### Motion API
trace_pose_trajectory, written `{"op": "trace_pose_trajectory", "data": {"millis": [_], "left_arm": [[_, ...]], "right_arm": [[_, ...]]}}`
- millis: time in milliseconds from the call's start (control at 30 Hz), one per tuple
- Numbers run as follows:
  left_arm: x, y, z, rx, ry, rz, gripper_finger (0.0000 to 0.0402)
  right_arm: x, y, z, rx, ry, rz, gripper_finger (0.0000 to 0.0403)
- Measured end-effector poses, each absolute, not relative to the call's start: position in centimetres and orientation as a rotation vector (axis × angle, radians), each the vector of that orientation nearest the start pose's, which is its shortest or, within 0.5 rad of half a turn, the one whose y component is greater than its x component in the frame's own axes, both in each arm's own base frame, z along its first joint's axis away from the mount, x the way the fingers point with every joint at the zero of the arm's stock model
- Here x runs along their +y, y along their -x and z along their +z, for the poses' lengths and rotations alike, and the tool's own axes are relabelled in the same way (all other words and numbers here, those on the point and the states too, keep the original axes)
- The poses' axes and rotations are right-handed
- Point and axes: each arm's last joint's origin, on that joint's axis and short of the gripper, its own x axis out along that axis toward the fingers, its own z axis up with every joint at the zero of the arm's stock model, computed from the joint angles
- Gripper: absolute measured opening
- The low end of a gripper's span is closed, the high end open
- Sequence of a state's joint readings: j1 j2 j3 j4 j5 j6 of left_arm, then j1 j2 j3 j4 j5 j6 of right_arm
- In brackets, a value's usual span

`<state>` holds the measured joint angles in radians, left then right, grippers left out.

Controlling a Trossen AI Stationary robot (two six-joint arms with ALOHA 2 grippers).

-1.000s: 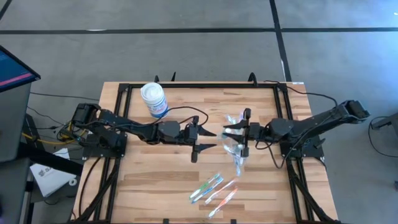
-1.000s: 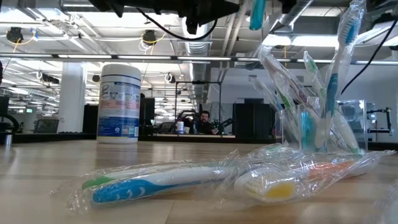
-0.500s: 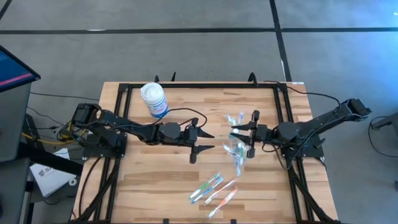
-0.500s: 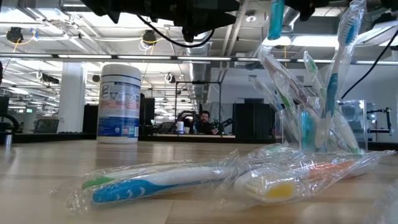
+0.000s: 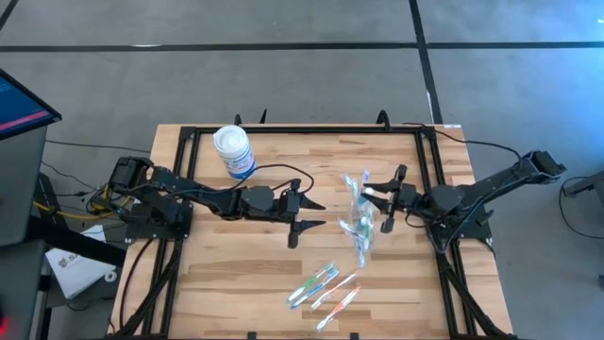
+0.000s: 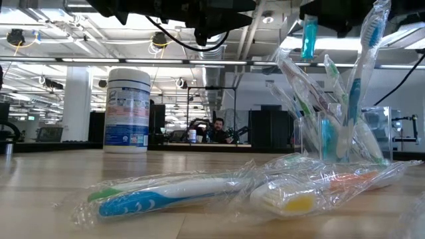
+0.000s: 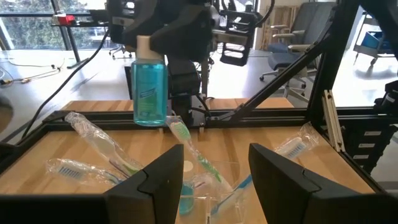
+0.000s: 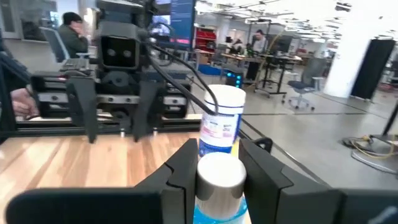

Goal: Pick & Place toothbrushing station
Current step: Put the blue mouthwash into the transparent organizer

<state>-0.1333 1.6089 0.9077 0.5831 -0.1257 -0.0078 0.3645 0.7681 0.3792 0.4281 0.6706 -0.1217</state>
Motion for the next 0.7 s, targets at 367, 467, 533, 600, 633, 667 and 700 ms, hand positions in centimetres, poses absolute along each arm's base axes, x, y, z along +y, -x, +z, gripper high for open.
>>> {"op": "trace_pose_trajectory", "data": {"millis": [367,467,533,600,633,667,700], "left_arm": [[-4.3,-34.9,24.4,0.117,-0.007,-0.007,0.0176],[-4.3,-34.9,24.4,0.118,-0.007,-0.007,0.0176],[-4.3,-34.9,24.4,0.117,-0.007,-0.007,0.0176],[-4.3,-34.9,24.4,0.117,-0.007,-0.008,0.0176],[-4.3,-34.9,24.4,0.117,-0.007,-0.008,0.0176],[-4.3,-34.9,24.4,0.118,-0.007,-0.008,0.0176],[-4.3,-34.9,24.4,0.117,-0.007,-0.008,0.0176]], "right_arm": [[3.6,-14.9,23.4,-0.005,0.087,-0.389,0.0085],[3.4,-14.6,22.9,0.002,0.083,-0.420,0.0085],[3.3,-14.4,22.5,0.002,0.073,-0.429,0.0085],[3.2,-14.2,22.1,0.004,0.067,-0.431,0.0085],[3.2,-14.2,21.9,0.009,0.063,-0.434,0.0085],[3.2,-14.2,21.7,0.014,0.058,-0.438,0.0085],[3.1,-14.1,21.5,0.017,0.055,-0.445,0.0085]]}}
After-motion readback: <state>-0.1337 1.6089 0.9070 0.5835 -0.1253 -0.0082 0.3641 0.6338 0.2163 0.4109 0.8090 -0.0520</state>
